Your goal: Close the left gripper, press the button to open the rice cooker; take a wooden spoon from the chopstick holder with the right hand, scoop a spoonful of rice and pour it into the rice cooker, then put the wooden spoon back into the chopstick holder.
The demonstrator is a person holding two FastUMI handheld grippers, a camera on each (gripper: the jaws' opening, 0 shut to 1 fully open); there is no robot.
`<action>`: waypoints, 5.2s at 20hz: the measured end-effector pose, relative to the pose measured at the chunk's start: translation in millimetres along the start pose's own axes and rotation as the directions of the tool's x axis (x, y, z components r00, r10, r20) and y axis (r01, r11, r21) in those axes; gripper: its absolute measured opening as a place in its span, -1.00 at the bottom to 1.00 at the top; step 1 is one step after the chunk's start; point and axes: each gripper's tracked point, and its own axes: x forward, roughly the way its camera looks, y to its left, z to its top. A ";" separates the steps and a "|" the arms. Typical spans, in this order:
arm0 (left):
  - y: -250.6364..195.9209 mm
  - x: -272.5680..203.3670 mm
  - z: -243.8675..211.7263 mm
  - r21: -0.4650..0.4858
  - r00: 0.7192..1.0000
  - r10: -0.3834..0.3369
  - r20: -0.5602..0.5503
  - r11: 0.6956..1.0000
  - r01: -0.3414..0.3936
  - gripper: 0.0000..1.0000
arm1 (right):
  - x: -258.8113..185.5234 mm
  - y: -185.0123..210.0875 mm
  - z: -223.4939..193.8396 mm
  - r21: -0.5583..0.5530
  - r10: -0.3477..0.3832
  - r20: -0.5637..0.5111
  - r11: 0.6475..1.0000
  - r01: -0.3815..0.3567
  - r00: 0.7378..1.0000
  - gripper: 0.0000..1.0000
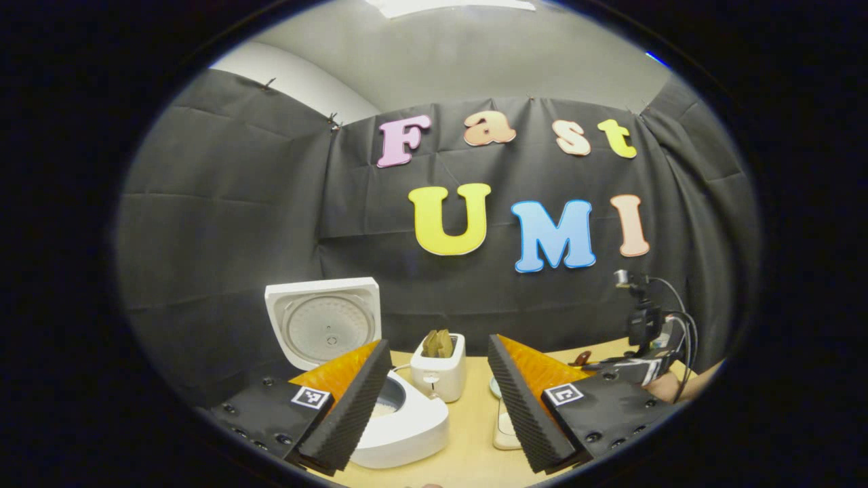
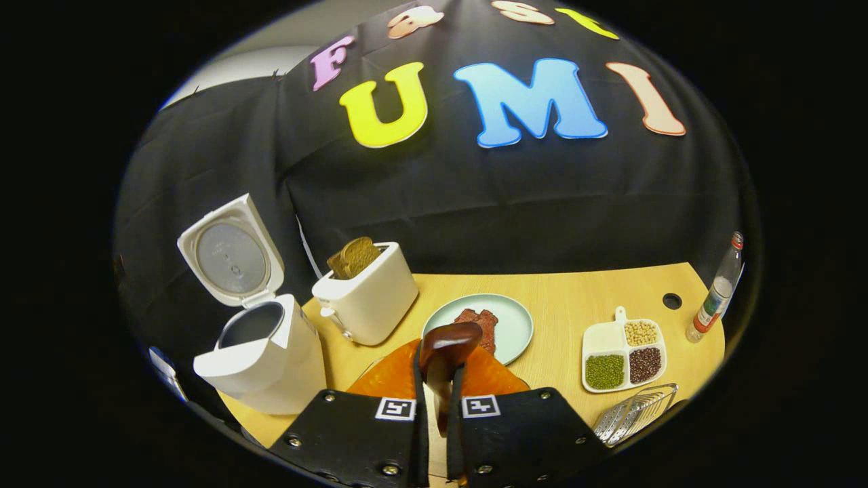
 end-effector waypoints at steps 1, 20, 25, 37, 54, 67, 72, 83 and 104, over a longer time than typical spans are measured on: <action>0.4 1.0 -1.3 0.001 1.000 -0.005 -0.005 1.000 0.005 0.92 | 6.4 -1.1 -6.0 -0.024 -0.020 -0.004 1.000 0.020 1.000 -0.79; 32.2 -5.7 -14.8 -0.081 0.999 0.026 -0.040 0.996 -0.029 0.98 | -16.6 -24.6 -19.8 0.696 0.072 0.064 0.711 -0.096 0.995 -0.79; 22.6 2.1 -6.7 -0.089 1.000 -0.010 -0.025 0.996 0.007 0.96 | -40.4 -53.7 -2.8 0.784 0.031 0.137 0.607 -0.127 0.990 -0.79; 30.4 3.6 -9.5 -0.082 0.997 -0.071 -0.012 0.994 0.070 0.98 | -71.1 -47.3 57.8 0.864 0.006 0.295 0.426 -0.269 0.955 -0.79; 118.4 0.3 -47.7 -0.067 1.000 -0.003 -0.016 0.998 0.002 0.98 | -43.9 127.5 142.5 0.769 0.222 0.390 0.455 -0.449 0.894 -0.79; 152.8 -1.3 -58.3 -0.095 0.998 0.059 -0.019 0.994 -0.060 1.00 | 25.6 222.6 145.7 0.665 0.349 0.290 0.596 -0.450 0.891 -0.79; 160.1 -4.2 -63.1 -0.107 0.996 0.087 -0.018 0.990 -0.089 0.98 | 46.5 246.3 137.8 0.593 0.359 0.242 0.681 -0.430 0.901 -0.80; 175.4 -18.3 -75.2 -0.108 0.989 0.140 -0.040 0.984 -0.143 0.98 | 76.2 335.0 131.9 0.180 0.450 0.143 0.864 -0.471 0.881 -0.79; 179.8 -29.8 -82.1 -0.114 0.980 0.194 -0.048 0.974 -0.198 1.00 | 49.1 388.2 133.0 -0.494 0.605 0.070 0.712 -0.499 0.793 -0.79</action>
